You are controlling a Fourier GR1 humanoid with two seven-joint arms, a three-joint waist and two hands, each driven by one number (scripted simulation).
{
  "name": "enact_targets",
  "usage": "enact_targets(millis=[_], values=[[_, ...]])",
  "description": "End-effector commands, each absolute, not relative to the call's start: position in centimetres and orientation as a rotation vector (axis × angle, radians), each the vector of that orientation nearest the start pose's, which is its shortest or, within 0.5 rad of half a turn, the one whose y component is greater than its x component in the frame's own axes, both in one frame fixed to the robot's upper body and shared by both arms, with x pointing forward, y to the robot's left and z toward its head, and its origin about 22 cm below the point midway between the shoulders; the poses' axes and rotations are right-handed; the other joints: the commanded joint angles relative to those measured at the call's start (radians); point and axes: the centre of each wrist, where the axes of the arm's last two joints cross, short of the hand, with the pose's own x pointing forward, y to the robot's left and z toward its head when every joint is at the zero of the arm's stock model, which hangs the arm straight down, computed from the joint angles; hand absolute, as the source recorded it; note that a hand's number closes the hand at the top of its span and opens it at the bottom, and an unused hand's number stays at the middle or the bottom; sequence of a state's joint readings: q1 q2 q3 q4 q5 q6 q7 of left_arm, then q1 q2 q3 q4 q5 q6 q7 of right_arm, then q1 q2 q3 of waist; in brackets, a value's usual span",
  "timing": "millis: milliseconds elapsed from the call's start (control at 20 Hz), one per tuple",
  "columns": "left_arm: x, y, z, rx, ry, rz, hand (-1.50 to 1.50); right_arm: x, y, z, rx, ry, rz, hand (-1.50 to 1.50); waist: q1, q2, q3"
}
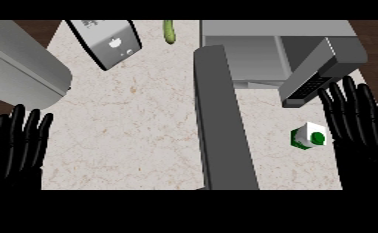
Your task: Pick up the milk, place it into the microwave and close the microwave
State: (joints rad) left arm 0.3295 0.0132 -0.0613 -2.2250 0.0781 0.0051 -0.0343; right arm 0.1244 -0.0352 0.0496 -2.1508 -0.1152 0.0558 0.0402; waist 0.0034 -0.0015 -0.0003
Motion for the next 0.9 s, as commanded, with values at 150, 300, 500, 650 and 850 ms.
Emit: enact_targets(millis=[150,300,500,650,850], values=[[13.7,24.1,8.1,0.021,-1.967,0.120,-1.50,18.5,-24.0,8.4,0.002,-1.971,-0.022,-1.50,-0.001,0.001,0.000],[11.4,24.1,9.1,0.022,-1.965,0.100,-1.50,18.8,-26.3,8.8,-0.025,-1.940,-0.031,-1.50,0.002,0.000,0.001],[13.2,25.1,8.9,-0.008,-1.951,0.089,-1.50,20.3,-26.6,3.9,-0.027,-1.913,-0.069,-1.50,0.000,0.002,0.001],[12.1,23.9,8.3,0.007,-1.961,0.090,-1.50,20.0,-28.5,4.1,-0.072,-1.869,-0.093,-1.50,0.000,0.000,0.000],[12.6,26.1,7.8,0.022,-1.960,0.102,-1.50,19.0,-30.9,0.6,-0.121,-1.847,-0.105,-1.50,-0.003,0.001,0.001]])
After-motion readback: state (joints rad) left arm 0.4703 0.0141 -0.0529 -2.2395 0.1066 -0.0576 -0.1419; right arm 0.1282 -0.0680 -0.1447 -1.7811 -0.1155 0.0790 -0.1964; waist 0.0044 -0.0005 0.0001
